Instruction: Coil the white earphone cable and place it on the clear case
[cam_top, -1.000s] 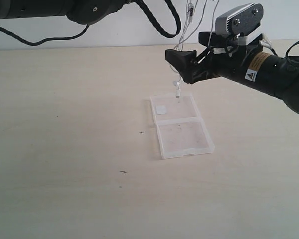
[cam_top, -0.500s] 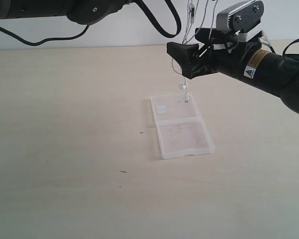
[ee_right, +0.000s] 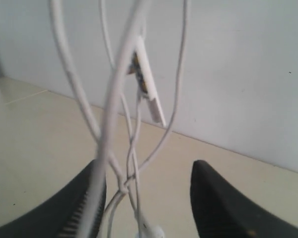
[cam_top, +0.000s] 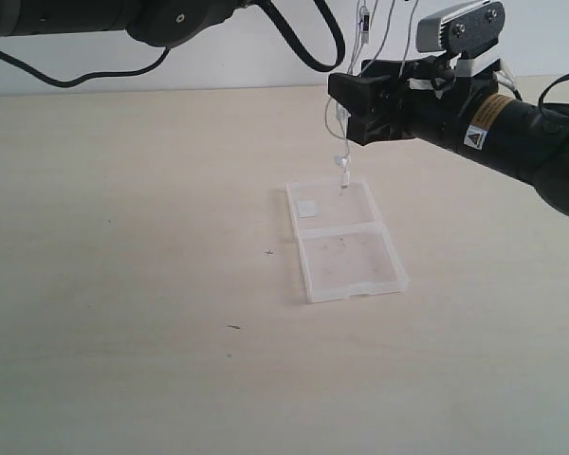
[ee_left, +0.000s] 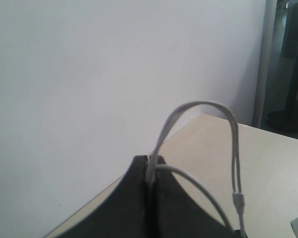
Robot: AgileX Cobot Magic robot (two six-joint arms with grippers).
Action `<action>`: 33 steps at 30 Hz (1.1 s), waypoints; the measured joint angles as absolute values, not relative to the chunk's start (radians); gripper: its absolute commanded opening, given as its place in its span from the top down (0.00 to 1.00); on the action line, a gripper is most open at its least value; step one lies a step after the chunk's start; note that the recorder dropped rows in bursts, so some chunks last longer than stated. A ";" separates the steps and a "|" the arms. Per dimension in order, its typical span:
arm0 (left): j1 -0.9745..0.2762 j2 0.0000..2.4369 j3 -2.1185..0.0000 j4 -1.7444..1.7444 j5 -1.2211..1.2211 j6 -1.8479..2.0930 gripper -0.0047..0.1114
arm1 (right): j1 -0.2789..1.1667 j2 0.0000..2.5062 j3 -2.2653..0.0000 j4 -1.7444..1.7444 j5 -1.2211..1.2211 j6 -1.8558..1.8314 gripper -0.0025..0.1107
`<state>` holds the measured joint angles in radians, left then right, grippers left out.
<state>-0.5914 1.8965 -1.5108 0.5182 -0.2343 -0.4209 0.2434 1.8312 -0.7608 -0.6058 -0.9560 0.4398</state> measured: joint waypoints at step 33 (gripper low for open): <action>-0.562 1.900 -1.511 0.529 -0.169 -0.423 0.33 | 0.243 1.732 -0.761 -0.630 -0.731 0.462 0.98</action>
